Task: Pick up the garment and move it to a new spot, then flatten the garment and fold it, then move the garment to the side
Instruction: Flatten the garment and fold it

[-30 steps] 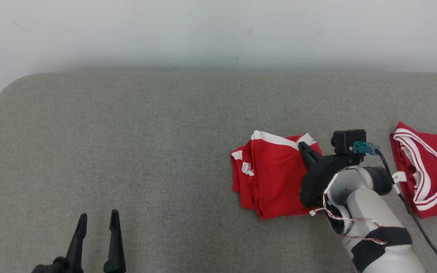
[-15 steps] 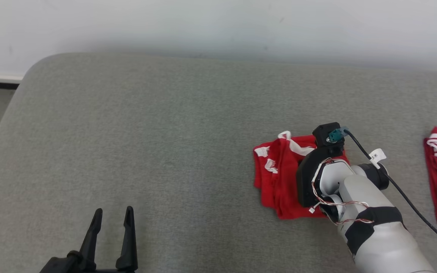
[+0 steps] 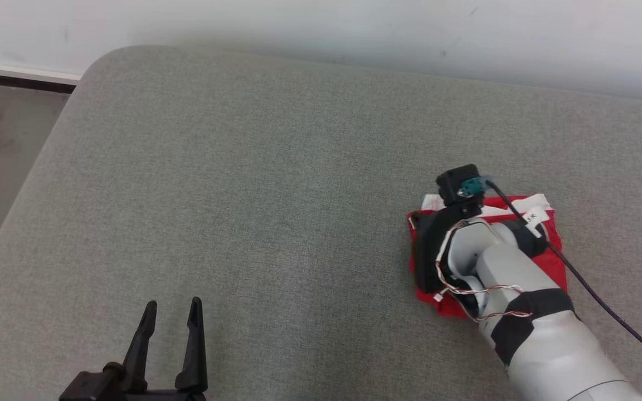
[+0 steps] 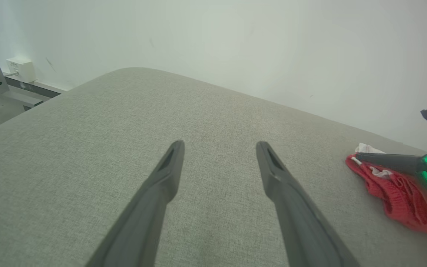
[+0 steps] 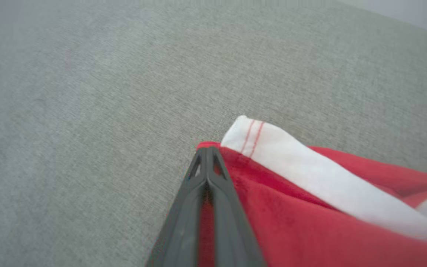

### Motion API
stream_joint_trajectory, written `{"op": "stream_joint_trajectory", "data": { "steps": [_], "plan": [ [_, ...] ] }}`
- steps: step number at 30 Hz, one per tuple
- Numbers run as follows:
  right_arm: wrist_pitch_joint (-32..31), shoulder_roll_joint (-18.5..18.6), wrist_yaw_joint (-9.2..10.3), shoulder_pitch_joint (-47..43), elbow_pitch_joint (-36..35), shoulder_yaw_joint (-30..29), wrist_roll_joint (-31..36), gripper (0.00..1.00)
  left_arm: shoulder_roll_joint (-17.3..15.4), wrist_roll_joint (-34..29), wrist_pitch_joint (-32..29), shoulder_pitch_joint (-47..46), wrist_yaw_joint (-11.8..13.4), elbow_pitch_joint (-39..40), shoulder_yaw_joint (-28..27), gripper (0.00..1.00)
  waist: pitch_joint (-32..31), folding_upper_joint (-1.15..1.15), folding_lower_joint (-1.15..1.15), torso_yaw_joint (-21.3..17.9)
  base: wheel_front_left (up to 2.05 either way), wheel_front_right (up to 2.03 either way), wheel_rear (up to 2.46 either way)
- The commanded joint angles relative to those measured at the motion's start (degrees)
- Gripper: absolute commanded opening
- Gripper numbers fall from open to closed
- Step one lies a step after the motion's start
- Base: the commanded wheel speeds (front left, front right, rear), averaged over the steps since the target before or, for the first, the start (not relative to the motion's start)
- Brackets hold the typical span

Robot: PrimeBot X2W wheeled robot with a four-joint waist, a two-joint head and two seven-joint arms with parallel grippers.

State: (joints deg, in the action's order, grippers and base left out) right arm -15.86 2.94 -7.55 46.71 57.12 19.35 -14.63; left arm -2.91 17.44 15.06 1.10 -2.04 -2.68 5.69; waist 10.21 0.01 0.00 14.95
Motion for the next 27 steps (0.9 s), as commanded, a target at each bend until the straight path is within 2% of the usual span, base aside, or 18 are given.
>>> {"op": "stream_joint_trajectory", "data": {
  "steps": [1,8,12,13,14,15,22,27],
  "plan": [
    [0.8,-0.1,0.16,0.3,-0.9,2.3,-1.9,0.00,0.0,0.3,0.1,-0.7,0.0,0.0,-0.2,1.00,0.3,-0.01,0.00,0.3,0.00,0.00,0.00],
    [3.3,0.0,0.17,-0.6,-6.4,10.8,-9.5,0.00,0.0,0.1,0.1,-0.7,0.2,-0.1,-1.5,1.00,-0.5,-0.01,0.00,-1.5,0.00,0.00,0.00],
    [8.2,0.0,0.17,-1.3,-10.0,11.1,-12.0,0.00,0.0,-0.5,0.1,0.0,0.3,0.0,-2.6,1.00,-2.0,-0.01,0.00,-3.6,0.00,0.00,0.00],
    [11.6,0.3,0.17,-2.1,-11.9,10.0,-12.3,0.00,0.0,-0.9,0.1,0.4,0.4,0.0,-3.4,1.00,-3.0,-0.01,0.00,-4.8,0.00,0.00,0.00],
    [13.5,0.8,0.17,-2.9,-13.0,9.3,-12.2,0.42,0.0,-1.2,0.1,0.6,0.4,0.1,-3.9,1.00,-3.7,-0.01,0.00,-5.5,0.00,0.00,0.00],
    [15.2,1.4,0.17,-3.7,-14.0,8.6,-11.8,1.00,0.0,-1.4,0.1,0.8,0.3,0.1,-4.4,1.00,-4.2,-0.01,0.00,-6.2,0.00,0.00,0.00],
    [24.6,4.9,0.16,-13.2,-22.2,-0.5,-9.4,1.00,0.0,-2.8,0.1,1.9,-0.3,0.4,-7.9,1.00,-8.1,-0.01,0.00,-11.3,0.00,0.00,0.00],
    [27.3,6.6,0.16,-20.0,-27.6,-5.7,-7.3,1.00,0.0,-3.2,0.1,2.5,-0.2,0.6,-9.3,1.00,-10.1,-0.01,0.00,-13.7,0.00,0.00,0.00]
  ]
}}
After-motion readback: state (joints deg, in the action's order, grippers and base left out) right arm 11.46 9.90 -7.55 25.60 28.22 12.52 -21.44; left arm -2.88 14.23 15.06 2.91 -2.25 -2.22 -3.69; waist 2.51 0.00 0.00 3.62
